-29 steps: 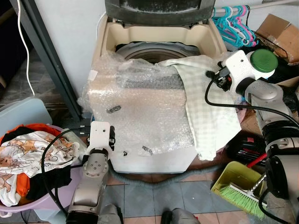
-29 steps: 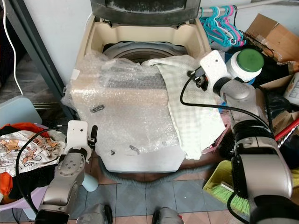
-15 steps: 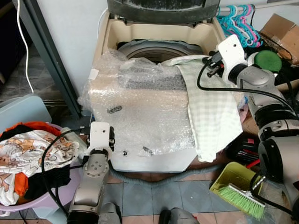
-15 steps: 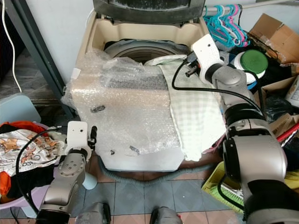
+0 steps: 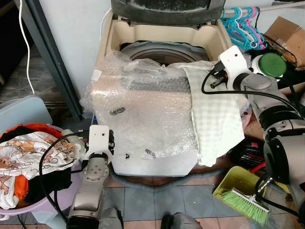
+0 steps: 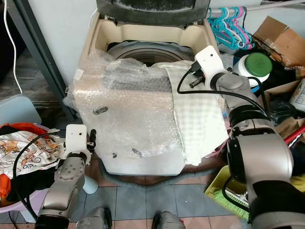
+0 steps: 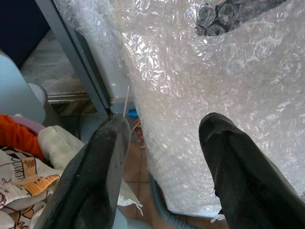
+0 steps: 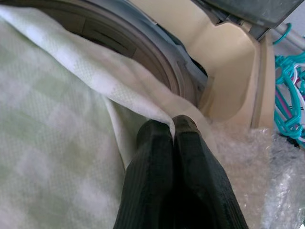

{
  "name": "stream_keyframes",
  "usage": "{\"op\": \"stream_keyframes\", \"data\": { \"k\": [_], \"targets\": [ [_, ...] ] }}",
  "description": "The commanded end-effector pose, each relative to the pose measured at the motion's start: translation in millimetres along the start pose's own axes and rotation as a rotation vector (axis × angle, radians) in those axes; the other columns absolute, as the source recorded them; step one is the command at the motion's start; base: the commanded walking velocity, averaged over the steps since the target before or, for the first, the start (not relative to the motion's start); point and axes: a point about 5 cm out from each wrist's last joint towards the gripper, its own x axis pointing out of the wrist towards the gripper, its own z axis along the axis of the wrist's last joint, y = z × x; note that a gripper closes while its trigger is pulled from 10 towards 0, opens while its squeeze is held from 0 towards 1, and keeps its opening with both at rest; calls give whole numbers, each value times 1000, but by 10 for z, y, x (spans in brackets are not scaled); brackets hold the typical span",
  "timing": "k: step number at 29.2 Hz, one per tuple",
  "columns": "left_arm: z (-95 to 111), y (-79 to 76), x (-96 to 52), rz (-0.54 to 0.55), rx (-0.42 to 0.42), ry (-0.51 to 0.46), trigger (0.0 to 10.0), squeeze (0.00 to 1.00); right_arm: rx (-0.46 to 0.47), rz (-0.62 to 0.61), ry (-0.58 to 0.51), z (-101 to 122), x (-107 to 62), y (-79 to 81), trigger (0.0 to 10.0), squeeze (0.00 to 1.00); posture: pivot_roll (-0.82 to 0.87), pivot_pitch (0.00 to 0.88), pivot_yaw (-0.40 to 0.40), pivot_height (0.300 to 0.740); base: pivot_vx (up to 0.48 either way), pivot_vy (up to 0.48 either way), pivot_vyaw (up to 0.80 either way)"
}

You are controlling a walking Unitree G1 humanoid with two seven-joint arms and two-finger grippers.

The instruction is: Clothes washing

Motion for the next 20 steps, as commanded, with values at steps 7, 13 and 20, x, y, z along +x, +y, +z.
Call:
{"op": "stream_keyframes", "data": {
  "k": [7,13,20],
  "targets": [
    [78,-40,2,-3,-8,-34,10000,0,76,15,-350,864,150,267,0,0,12,35,-90,740,0,0,0],
    [175,-52,33,-6,-19,-72,10000,0,242,143,-657,1683,169,908,0,0,40,33,-87,740,0,0,0],
    [179,-91,-7,-6,-26,-78,10000,0,41,377,-590,1562,222,1531,10000,82,51,32,-91,740,0,0,0]
  ]
}}
